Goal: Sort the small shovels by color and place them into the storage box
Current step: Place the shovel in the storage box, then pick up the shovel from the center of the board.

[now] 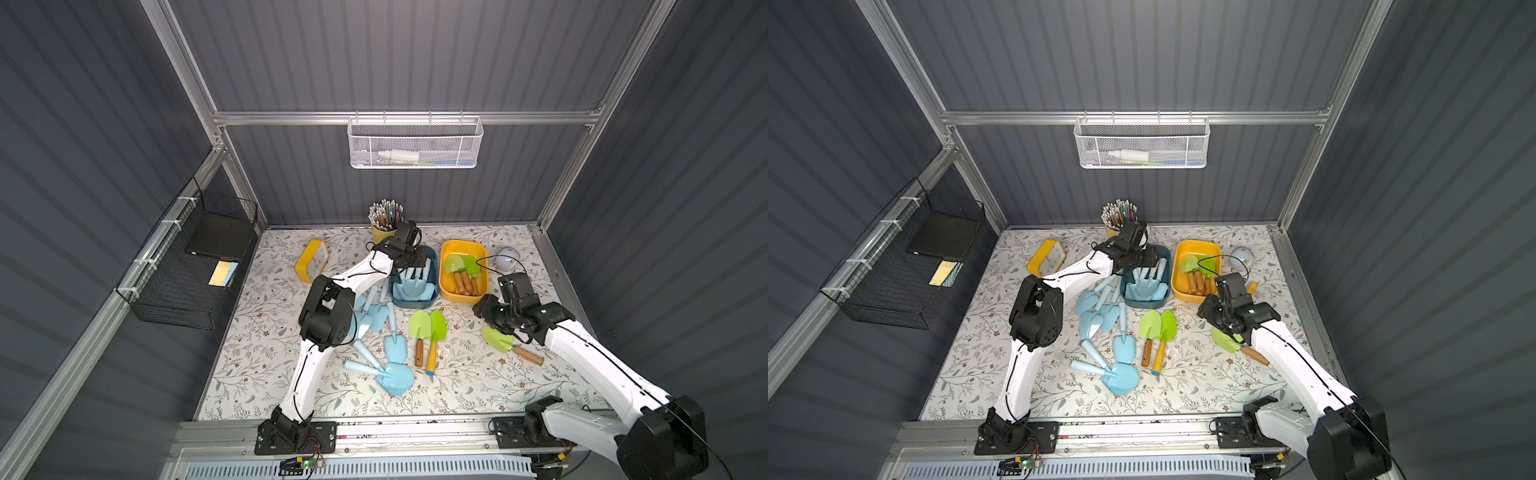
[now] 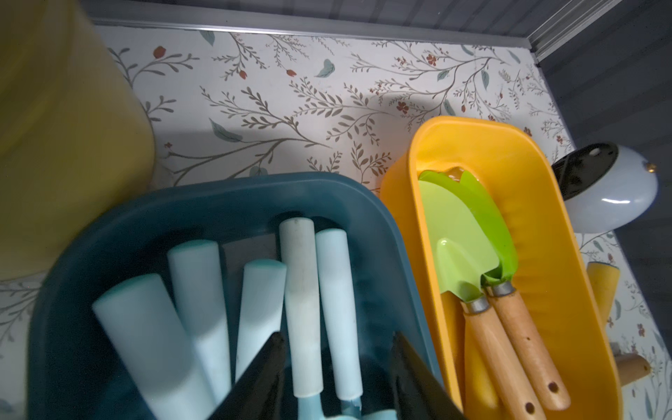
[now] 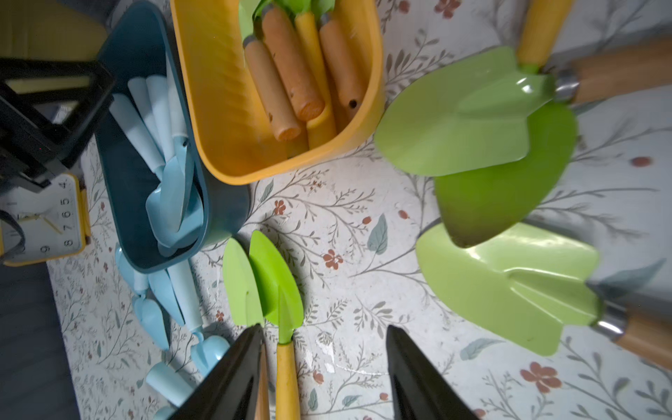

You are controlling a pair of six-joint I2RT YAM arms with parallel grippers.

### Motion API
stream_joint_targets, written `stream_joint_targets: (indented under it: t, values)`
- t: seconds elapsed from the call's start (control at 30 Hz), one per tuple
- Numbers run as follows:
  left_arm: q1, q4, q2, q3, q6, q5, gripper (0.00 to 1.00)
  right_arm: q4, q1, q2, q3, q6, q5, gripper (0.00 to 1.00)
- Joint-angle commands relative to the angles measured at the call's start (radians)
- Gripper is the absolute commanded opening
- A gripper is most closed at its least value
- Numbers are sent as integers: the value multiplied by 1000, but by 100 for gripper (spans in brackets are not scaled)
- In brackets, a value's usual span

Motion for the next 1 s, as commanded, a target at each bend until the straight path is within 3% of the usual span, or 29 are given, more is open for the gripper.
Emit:
stream_joint_targets:
  t: [0.0,0.43,0.67,0.87,0.97]
  values:
    - [0,26,-93,-38,-38,-24,50,-8,59,50,-17,-62,-131,59]
    - [0,47,-148,-160,-47,-35,50,53,408,267,-32,41,-140,58]
    - [0,51,-176,-204,-35,-34,50,83,480,355,-28,108,-102,56]
    - [0,56,-195,-230,-25,-32,50,66,488,373,-67,157,-50,47]
    - [0,59,-199,-235,-19,-24,50,68,487,380,-102,188,-32,33]
